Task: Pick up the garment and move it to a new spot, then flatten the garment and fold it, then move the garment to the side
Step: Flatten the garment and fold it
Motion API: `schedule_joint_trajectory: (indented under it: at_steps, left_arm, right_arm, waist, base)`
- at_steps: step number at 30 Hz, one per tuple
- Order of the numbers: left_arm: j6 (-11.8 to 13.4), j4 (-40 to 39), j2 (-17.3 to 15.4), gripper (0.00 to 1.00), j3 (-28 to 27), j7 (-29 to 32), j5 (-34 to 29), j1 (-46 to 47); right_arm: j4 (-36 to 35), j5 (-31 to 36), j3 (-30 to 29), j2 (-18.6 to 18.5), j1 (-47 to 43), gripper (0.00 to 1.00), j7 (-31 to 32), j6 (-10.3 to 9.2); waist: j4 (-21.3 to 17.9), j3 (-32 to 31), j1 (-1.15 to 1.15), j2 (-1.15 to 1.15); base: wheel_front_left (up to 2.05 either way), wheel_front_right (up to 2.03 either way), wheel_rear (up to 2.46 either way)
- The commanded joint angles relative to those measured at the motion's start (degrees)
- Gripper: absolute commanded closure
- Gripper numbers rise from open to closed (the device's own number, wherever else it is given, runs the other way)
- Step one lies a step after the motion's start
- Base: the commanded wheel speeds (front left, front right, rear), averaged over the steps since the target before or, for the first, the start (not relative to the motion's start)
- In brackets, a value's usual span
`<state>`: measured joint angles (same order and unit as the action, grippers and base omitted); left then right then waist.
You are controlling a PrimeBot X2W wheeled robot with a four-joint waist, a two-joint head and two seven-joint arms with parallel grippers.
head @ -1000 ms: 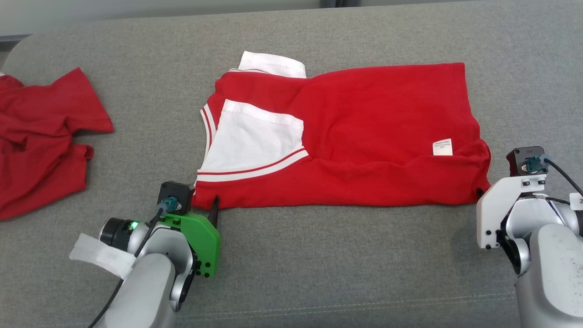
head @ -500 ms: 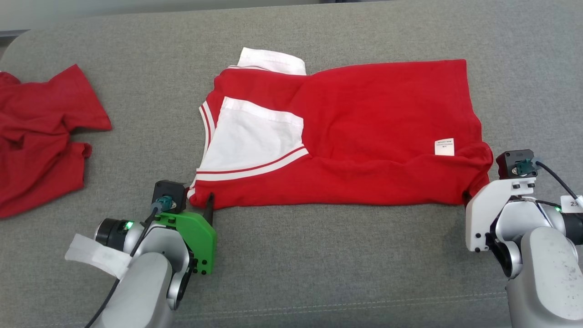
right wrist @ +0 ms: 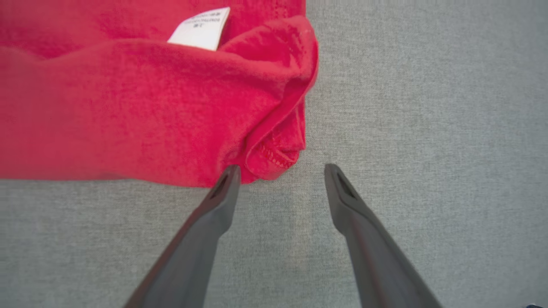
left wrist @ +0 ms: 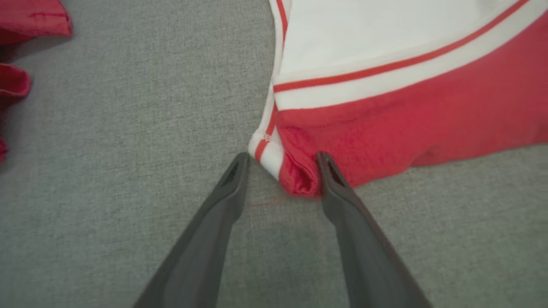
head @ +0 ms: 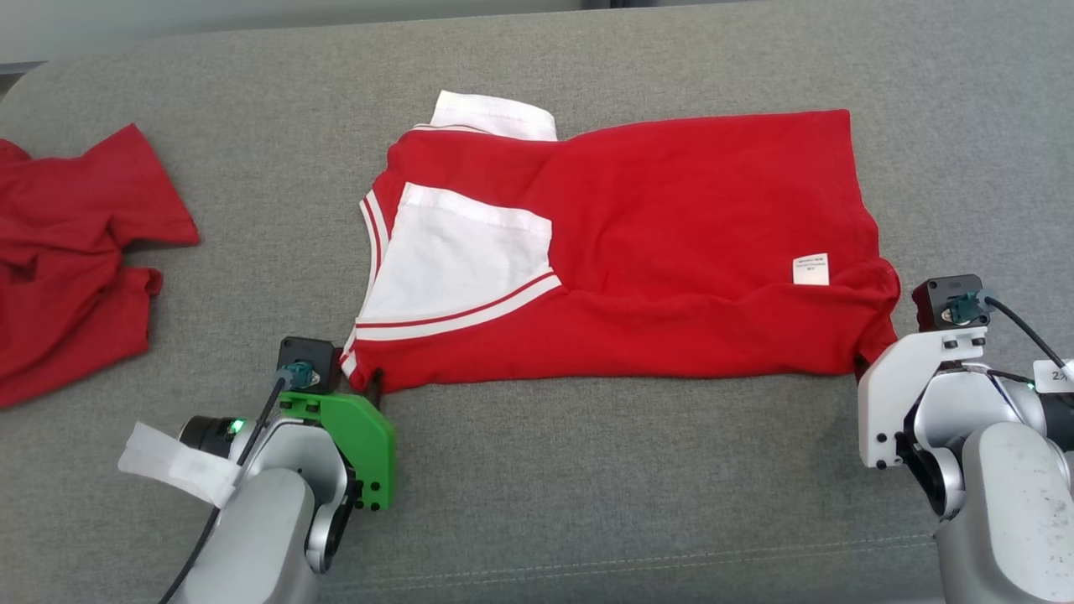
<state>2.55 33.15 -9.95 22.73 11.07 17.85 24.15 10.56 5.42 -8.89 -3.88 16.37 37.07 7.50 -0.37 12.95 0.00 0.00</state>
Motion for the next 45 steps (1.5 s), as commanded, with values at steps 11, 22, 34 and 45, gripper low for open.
schedule_joint_trajectory:
  at_steps: [11, 22, 34, 45]
  left_arm:
    - [0.1, -0.7, -0.5, 1.00, 0.7, 0.0, 0.6, 0.2]
    - [0.3, -0.5, -0.5, 1.00, 1.1, -0.4, 1.2, 0.6]
    - [0.5, -0.2, -0.6, 1.00, 1.7, -0.7, 1.9, 0.1]
    - [0.6, -0.2, -0.6, 1.00, 2.4, -0.8, 2.2, 0.5]
  right_arm:
    - [2.3, 0.7, -0.1, -0.5, 0.8, 0.00, -1.0, -0.02]
    - [4.8, 1.1, -0.6, 0.1, 2.3, 0.00, -3.0, -0.02]
    - [-2.7, -0.8, -1.0, -1.6, -0.8, 0.00, 2.8, -0.02]
    - [-7.2, -2.6, -0.2, -1.4, -1.8, 0.00, 5.2, -0.02]
  waist:
    - [0.0, 1.1, 0.00, 0.00]
    - [0.7, 1.5, 0.00, 0.00]
    - [0.2, 0.5, 0.00, 0.00]
    - [0.4, 0.7, 0.00, 0.00]
  base:
    - [0.00, 0.00, 0.00]
    - [0.00, 0.00, 0.00]
    - [0.00, 0.00, 0.00]
    - [0.00, 0.00, 0.00]
